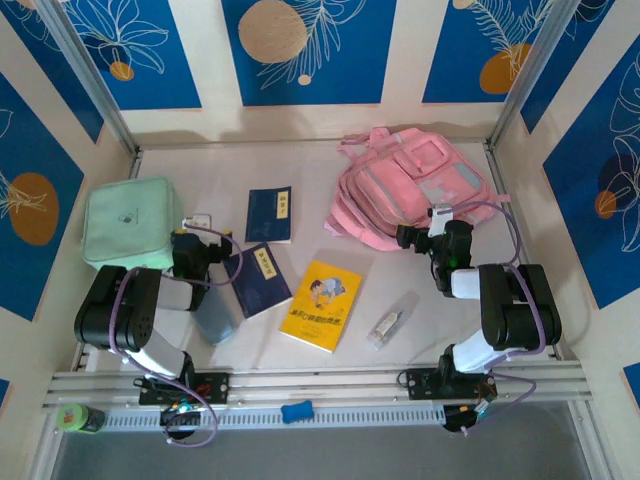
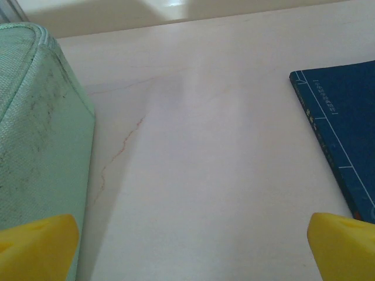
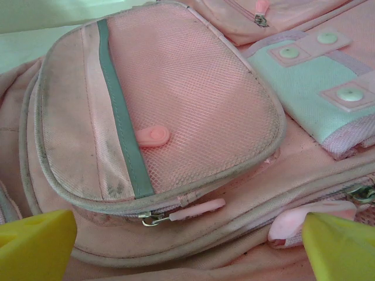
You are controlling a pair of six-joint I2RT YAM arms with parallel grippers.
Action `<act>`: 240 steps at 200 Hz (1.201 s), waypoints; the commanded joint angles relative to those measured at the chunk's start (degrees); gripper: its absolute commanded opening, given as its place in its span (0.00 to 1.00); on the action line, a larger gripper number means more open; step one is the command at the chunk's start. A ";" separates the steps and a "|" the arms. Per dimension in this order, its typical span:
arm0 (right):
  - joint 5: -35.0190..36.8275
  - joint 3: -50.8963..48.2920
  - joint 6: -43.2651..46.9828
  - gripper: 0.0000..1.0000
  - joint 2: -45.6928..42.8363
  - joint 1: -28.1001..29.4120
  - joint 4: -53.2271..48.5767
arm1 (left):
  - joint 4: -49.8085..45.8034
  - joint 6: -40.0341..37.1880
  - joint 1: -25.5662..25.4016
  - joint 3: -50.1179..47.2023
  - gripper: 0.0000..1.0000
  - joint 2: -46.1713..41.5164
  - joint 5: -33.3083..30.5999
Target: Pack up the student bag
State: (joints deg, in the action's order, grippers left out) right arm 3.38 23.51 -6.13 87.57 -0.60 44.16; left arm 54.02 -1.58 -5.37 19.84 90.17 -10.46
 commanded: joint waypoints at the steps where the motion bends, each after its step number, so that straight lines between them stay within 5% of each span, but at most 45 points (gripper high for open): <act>1: -0.74 0.74 0.64 0.99 -0.29 0.25 1.36 | 1.27 0.10 0.63 0.99 1.00 -0.36 1.32; 218: -0.65 0.28 0.60 0.99 -0.61 0.34 1.85 | 0.90 -1.49 0.59 1.06 0.99 -0.57 5.62; 240: 2.69 -0.64 -0.72 0.99 -2.86 0.38 1.89 | 0.18 -0.17 0.67 1.08 0.99 -1.61 2.26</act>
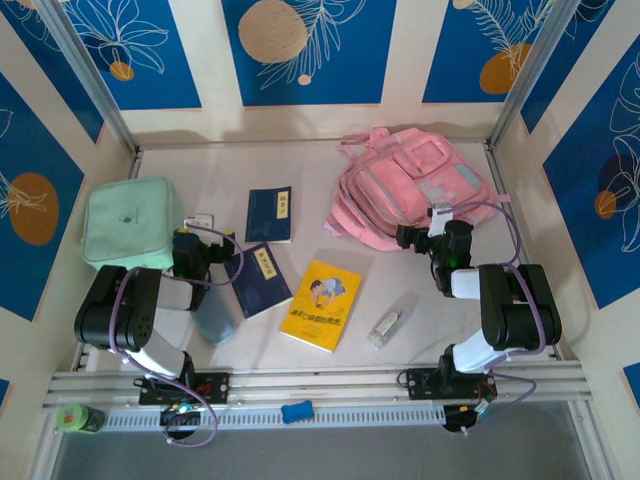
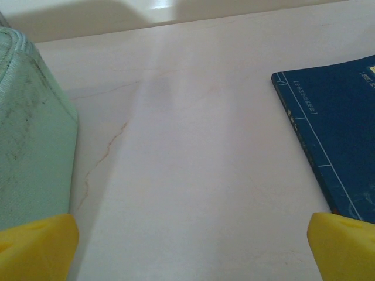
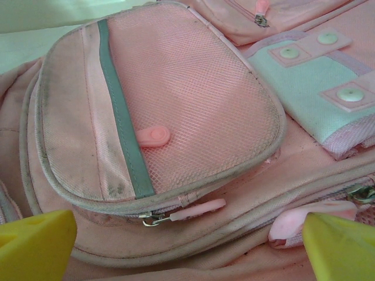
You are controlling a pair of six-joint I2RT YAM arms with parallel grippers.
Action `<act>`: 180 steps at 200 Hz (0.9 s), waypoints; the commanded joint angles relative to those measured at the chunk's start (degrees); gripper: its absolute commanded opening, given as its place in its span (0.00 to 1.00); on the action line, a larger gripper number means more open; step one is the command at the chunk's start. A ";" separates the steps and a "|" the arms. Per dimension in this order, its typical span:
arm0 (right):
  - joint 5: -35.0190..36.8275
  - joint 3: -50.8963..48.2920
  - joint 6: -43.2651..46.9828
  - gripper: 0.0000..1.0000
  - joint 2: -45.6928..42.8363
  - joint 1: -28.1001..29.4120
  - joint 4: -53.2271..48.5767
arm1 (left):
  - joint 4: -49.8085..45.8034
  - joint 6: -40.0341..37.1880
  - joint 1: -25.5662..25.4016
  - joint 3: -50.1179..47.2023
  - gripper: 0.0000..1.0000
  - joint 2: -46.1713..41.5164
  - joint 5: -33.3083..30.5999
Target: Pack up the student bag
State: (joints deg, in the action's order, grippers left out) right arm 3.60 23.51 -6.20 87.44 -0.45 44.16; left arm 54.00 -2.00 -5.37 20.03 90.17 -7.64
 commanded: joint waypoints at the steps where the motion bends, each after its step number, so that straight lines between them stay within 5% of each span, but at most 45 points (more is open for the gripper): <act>1: 2.65 -0.69 -0.75 0.99 -2.89 0.25 1.80 | 0.08 0.33 0.69 0.89 0.99 -1.73 -0.77; 48: 4.84 3.11 -2.40 0.99 -13.31 -0.11 -12.66 | -5.93 -0.68 0.64 0.82 0.99 -9.22 1.48; 72: 5.97 6.47 -13.87 0.99 -21.41 -2.37 -24.64 | -13.62 0.86 0.62 1.50 0.99 -16.46 0.34; 95: 8.43 11.10 -25.49 0.99 -24.55 -5.90 -40.31 | -24.38 10.14 0.62 3.52 0.99 -23.25 -2.00; 127: -3.10 10.93 -34.43 0.99 -25.60 -12.42 -44.61 | -41.42 32.23 1.48 7.47 0.99 -30.44 -7.73; 180: -9.78 15.44 -40.65 0.99 -22.86 -9.39 -59.92 | -49.73 36.30 1.68 9.20 1.00 -38.17 2.80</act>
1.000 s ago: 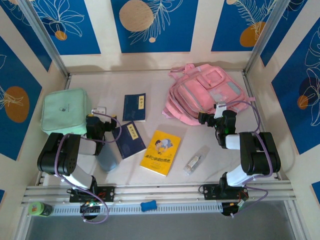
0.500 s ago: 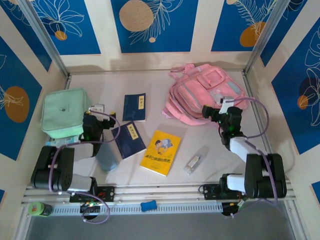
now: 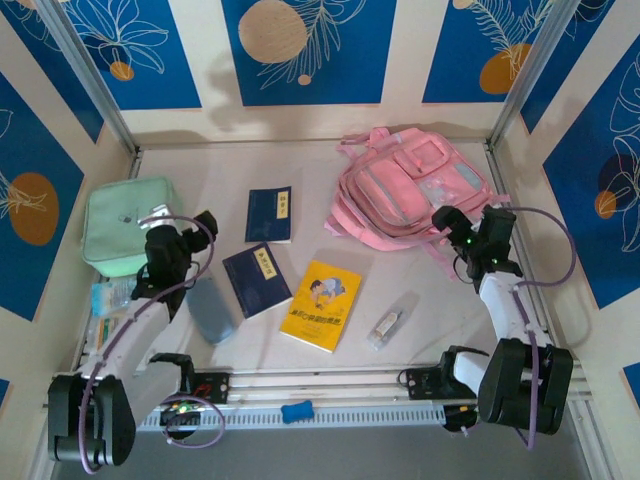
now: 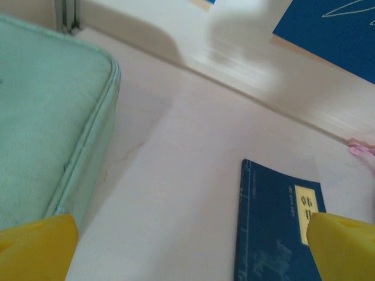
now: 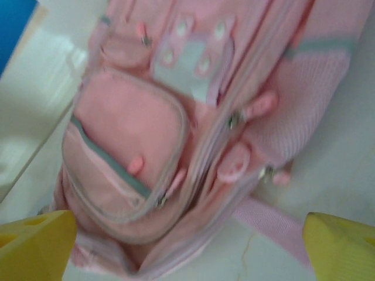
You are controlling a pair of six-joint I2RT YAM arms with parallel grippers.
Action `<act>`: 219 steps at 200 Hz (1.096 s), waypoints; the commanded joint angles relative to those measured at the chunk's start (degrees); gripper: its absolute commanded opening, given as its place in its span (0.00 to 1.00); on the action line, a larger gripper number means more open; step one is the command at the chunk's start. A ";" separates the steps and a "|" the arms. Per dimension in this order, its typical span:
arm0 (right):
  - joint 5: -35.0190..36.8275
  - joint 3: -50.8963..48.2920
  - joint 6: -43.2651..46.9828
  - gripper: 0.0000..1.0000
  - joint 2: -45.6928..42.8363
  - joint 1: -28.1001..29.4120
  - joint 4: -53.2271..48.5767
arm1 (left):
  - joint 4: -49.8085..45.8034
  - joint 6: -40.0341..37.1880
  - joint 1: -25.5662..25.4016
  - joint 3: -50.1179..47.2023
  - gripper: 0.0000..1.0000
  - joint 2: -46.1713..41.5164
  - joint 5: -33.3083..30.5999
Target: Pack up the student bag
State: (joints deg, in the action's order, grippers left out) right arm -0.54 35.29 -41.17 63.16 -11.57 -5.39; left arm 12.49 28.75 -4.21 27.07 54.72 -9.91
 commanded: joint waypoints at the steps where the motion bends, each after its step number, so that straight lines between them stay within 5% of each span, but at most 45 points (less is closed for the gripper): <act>1: -5.81 3.74 -5.76 0.99 1.48 1.82 -10.53 | -8.25 5.58 0.56 2.13 1.00 -2.83 5.30; 44: -13.71 6.75 -8.91 0.99 8.30 7.78 -14.69 | -11.83 7.52 -2.10 2.50 0.99 -5.39 12.43; 84: -14.02 6.68 -14.90 0.99 12.92 14.48 -12.06 | -11.70 7.81 -11.23 3.59 0.99 -3.84 11.79; 140: -8.61 8.64 -23.63 0.99 18.07 19.03 -7.88 | -8.51 6.24 -25.49 6.87 0.99 3.35 8.16; 219: 0.27 12.99 -30.35 0.95 25.54 20.41 -3.72 | -5.20 4.00 -33.30 12.18 1.00 13.29 5.32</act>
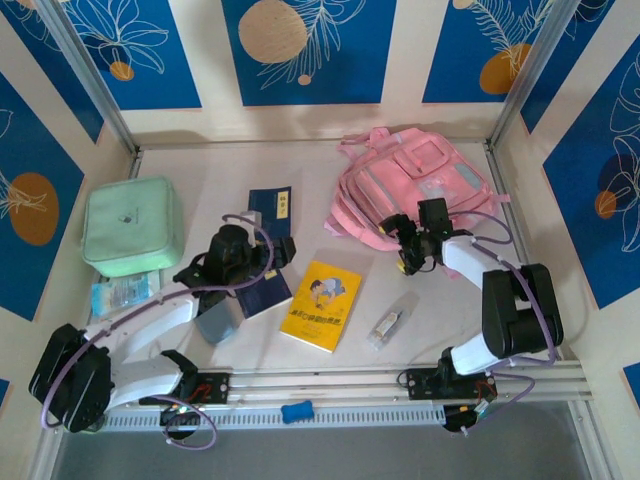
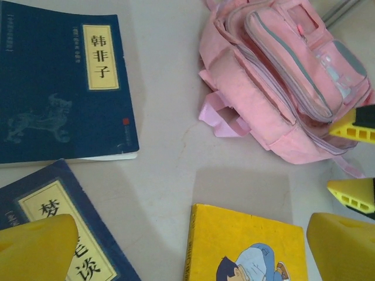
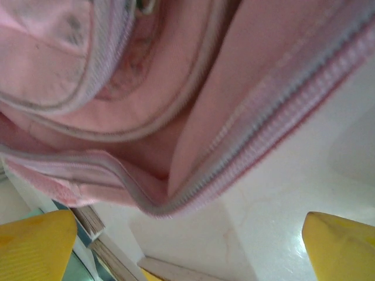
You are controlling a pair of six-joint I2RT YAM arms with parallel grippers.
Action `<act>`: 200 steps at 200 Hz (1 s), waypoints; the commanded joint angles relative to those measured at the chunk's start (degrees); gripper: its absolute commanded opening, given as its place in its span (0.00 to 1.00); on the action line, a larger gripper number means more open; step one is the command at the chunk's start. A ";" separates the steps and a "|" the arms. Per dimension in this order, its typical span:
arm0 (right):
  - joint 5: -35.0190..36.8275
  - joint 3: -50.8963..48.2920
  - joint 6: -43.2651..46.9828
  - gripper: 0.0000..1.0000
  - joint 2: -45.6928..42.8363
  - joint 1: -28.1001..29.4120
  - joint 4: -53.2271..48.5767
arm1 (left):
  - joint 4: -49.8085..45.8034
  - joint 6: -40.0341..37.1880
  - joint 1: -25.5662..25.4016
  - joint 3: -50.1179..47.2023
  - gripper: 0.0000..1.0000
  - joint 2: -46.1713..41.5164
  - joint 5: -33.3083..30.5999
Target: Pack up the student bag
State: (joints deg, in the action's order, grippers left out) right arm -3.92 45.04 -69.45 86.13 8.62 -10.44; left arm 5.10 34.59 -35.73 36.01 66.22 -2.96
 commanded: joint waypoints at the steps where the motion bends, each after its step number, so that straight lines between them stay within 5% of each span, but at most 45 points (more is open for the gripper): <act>1: 3.70 3.36 -1.99 0.95 2.69 0.23 1.31 | 2.23 -1.87 -1.88 3.35 1.00 1.89 -1.62; 66: 2.67 7.79 1.08 0.63 10.51 0.76 2.86 | 2.19 -2.05 -3.52 5.32 0.99 4.58 -2.43; 97: 1.88 9.49 3.18 0.34 12.63 2.39 2.55 | 1.59 -1.85 -3.50 4.86 0.99 3.79 -3.63; 143: -0.34 12.54 5.69 0.06 15.05 7.17 5.09 | -3.97 -0.98 -3.50 5.80 0.99 2.33 -6.88; 200: 2.97 20.27 4.96 0.00 18.79 18.03 2.88 | -3.77 0.91 -3.56 6.60 0.99 2.55 -5.52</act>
State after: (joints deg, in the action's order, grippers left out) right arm -0.38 61.91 -65.08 104.53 22.17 -8.69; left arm 1.96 34.30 -38.76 40.60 69.43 -8.23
